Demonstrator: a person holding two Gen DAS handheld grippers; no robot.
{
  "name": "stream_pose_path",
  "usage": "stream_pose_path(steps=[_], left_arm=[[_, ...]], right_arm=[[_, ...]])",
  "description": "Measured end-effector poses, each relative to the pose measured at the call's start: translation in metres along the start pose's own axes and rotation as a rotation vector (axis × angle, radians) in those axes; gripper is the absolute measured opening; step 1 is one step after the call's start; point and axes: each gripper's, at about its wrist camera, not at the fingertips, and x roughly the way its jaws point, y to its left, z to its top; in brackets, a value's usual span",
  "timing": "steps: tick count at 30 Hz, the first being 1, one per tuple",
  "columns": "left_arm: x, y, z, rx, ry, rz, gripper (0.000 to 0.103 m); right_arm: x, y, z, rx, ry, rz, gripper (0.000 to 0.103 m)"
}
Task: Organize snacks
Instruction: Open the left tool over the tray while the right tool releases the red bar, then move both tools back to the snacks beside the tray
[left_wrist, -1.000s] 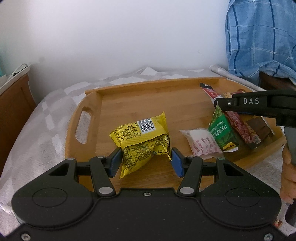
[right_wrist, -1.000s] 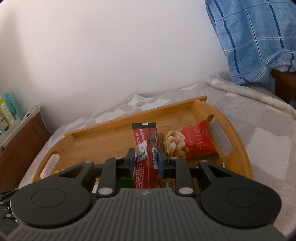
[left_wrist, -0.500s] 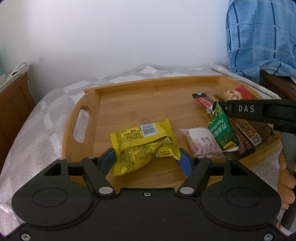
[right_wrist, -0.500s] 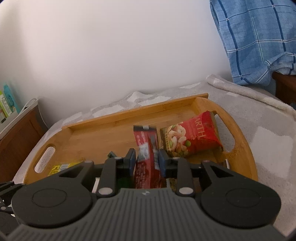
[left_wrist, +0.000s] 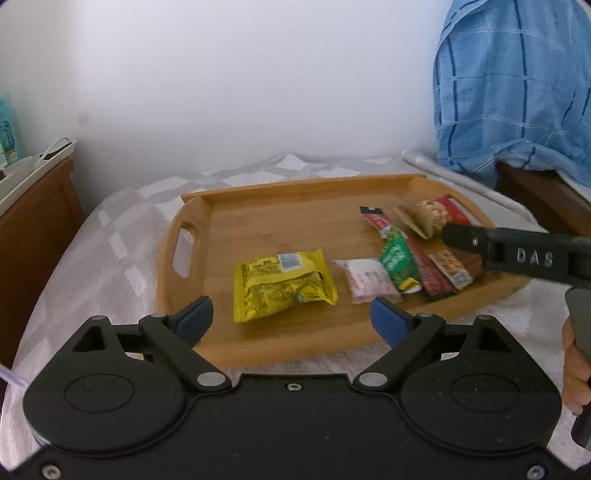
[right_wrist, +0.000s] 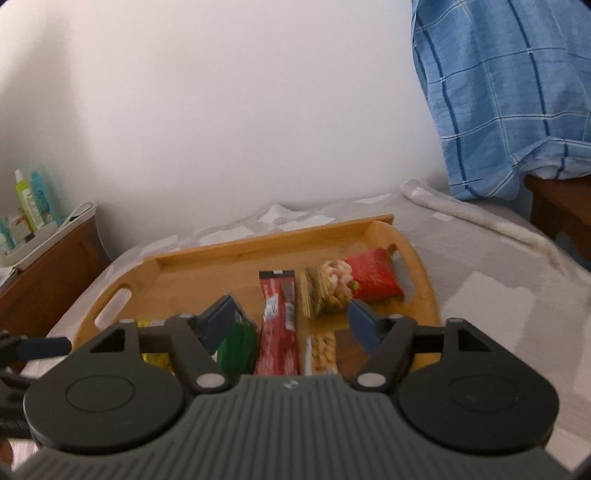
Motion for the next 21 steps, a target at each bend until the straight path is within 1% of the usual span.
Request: stream_pose_path(steps=[1,4,8,10,11,16,21], left_arm=[[-0.005,-0.002,-0.002,0.0,-0.002,0.001,0.093],[-0.023,-0.007,-0.01,-0.005,-0.01,0.003,0.093],[-0.048,-0.01,-0.026,-0.037,-0.018,-0.006,0.096],[-0.059,-0.011,-0.037,-0.056,-0.02,-0.008,0.096],[-0.064,-0.012,-0.043,-0.06,-0.019,-0.008,0.096],[-0.08,-0.014,-0.07,-0.088,-0.019,-0.019,0.097],[-0.086,-0.016,-0.092,-0.105,0.003,-0.034,0.097]], right_arm=[[-0.007,-0.001,-0.003,-0.009,0.0,0.002,0.087],[-0.025,-0.004,-0.01,-0.035,0.001,0.002,0.09],[-0.051,-0.009,-0.024,-0.07,0.005,-0.003,0.094],[-0.063,-0.013,-0.032,-0.089,0.01,0.004,0.102],[-0.068,-0.014,-0.036,-0.099,0.012,0.009,0.103],[-0.089,-0.015,-0.057,-0.145,0.031,0.002,0.103],[-0.1,-0.014,-0.075,-0.191,0.065,0.006,0.103]])
